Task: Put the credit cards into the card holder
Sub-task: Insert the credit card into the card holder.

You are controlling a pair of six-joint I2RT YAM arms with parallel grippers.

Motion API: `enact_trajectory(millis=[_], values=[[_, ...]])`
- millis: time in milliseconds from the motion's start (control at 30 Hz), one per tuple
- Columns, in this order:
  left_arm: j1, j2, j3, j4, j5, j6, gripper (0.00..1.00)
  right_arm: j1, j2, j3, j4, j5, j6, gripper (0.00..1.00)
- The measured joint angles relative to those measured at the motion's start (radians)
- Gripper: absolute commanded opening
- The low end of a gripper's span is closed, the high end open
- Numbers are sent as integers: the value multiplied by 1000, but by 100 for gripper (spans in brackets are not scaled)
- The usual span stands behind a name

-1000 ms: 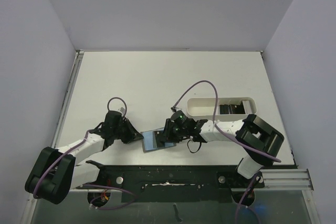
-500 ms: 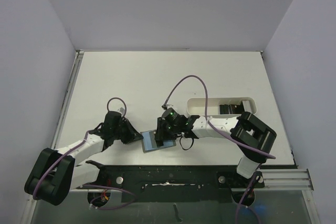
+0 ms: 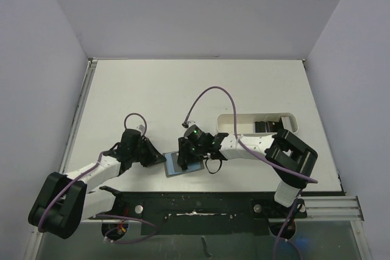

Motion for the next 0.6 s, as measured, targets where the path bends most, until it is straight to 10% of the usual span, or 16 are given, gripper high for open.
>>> enact_trajectory(millis=[600], values=[[0, -27, 0, 0, -1, -2, 0, -3, 16, 5, 33, -61, -27, 29]])
